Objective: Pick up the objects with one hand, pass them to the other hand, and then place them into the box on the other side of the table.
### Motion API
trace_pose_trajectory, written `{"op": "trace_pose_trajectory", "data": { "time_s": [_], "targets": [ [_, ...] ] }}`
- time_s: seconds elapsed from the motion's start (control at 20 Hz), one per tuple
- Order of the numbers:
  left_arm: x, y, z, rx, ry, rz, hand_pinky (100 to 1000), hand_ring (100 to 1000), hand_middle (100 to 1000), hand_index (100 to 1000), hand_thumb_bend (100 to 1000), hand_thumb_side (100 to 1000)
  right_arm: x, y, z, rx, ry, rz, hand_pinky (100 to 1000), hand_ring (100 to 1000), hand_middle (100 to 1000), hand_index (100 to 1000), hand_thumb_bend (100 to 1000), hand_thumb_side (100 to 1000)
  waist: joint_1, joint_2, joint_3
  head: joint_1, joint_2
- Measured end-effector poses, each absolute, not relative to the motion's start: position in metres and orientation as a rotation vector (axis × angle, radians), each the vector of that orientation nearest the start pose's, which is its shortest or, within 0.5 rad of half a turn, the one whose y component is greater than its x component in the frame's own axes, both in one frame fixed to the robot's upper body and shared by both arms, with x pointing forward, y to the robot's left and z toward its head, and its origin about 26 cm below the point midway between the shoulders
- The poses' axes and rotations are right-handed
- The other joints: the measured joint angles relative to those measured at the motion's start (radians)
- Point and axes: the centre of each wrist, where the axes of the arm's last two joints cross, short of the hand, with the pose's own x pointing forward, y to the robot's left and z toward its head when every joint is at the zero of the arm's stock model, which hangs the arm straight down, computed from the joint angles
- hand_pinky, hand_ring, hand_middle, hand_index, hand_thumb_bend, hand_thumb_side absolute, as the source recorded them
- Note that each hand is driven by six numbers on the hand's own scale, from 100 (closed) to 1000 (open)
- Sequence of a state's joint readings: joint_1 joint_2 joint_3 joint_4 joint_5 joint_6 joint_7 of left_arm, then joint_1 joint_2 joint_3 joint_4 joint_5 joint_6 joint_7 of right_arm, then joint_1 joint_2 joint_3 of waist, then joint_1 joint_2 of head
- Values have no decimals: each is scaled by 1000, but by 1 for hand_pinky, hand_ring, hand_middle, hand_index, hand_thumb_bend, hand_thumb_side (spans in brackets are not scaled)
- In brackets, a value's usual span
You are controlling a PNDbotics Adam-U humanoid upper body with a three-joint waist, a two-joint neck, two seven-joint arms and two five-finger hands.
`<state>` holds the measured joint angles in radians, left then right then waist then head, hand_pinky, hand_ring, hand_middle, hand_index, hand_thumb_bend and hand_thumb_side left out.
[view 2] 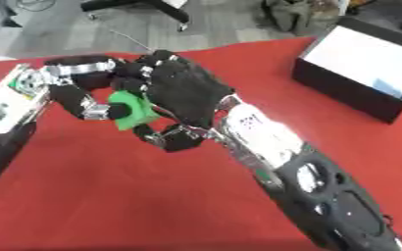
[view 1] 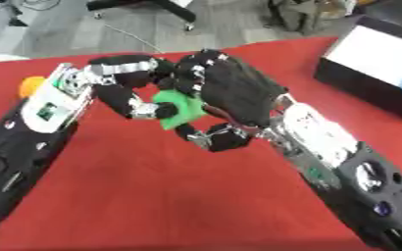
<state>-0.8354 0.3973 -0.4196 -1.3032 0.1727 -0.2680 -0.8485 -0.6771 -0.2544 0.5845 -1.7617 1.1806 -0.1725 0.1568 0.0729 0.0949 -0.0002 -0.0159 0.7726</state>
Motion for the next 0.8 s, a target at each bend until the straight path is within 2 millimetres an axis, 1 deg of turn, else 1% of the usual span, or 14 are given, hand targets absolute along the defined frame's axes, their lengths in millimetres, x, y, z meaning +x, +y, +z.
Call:
{"op": "trace_pose_trajectory", "data": {
  "time_s": [0.05, 0.15, 0.2, 0.25, 0.3, 0.35, 0.4, 0.5, 0.6, 0.7, 0.8],
  "targets": [
    [427, 174, 190, -546, -1736, -1664, 748, 589, 537, 666, 100, 517, 318, -81, 195, 1020, 2380, -1897, 707, 624, 271, 458, 100, 294, 0, 0, 0, 0, 0],
    [427, 174, 190, -547, -1739, -1662, 751, 595, 546, 675, 100, 528, 319, -81, 194, 1008, 2396, -1886, 693, 620, 266, 453, 100, 294, 0, 0, 0, -2, 0],
    [427, 174, 190, -546, -1742, -1661, 760, 617, 572, 702, 100, 573, 319, -80, 194, 1002, 2400, -1885, 683, 616, 263, 452, 100, 293, 0, 0, 0, -3, 0],
    [427, 175, 190, -543, -1743, -1663, 762, 622, 578, 708, 100, 602, 319, -80, 194, 995, 2405, -1884, 682, 615, 263, 452, 100, 292, 0, 0, 0, -3, 0],
    [427, 175, 189, -539, -1744, -1665, 767, 635, 595, 725, 116, 657, 319, -80, 193, 988, 2407, -1887, 682, 614, 263, 452, 100, 291, 0, 0, 0, -4, 0],
    [427, 176, 189, -536, -1746, -1667, 772, 647, 610, 742, 175, 695, 319, -80, 193, 984, 2408, -1889, 682, 614, 264, 453, 100, 289, 0, 0, -1, -5, 0],
    [426, 176, 189, -532, -1749, -1669, 776, 654, 621, 753, 257, 739, 319, -80, 192, 979, 2410, -1891, 682, 613, 266, 453, 100, 286, -1, 0, -1, -6, 0],
    [426, 177, 188, -520, -1755, -1671, 782, 665, 637, 768, 327, 788, 319, -80, 191, 967, 2412, -1900, 684, 613, 269, 456, 100, 283, -1, 0, -2, -12, 0],
    [426, 179, 187, -514, -1762, -1667, 788, 676, 652, 781, 356, 820, 318, -79, 190, 945, 2409, -1910, 692, 613, 274, 460, 100, 279, -4, 0, -2, -20, 0],
    [426, 182, 186, -512, -1770, -1660, 791, 682, 660, 789, 363, 829, 317, -77, 189, 913, 2397, -1923, 696, 614, 277, 461, 100, 278, -8, 0, -2, -31, 0],
    [427, 187, 188, -506, -1783, -1647, 792, 685, 667, 796, 364, 829, 314, -76, 189, 880, 2388, -1928, 680, 612, 270, 456, 100, 278, -10, 0, -2, -40, 0]
  ]
}}
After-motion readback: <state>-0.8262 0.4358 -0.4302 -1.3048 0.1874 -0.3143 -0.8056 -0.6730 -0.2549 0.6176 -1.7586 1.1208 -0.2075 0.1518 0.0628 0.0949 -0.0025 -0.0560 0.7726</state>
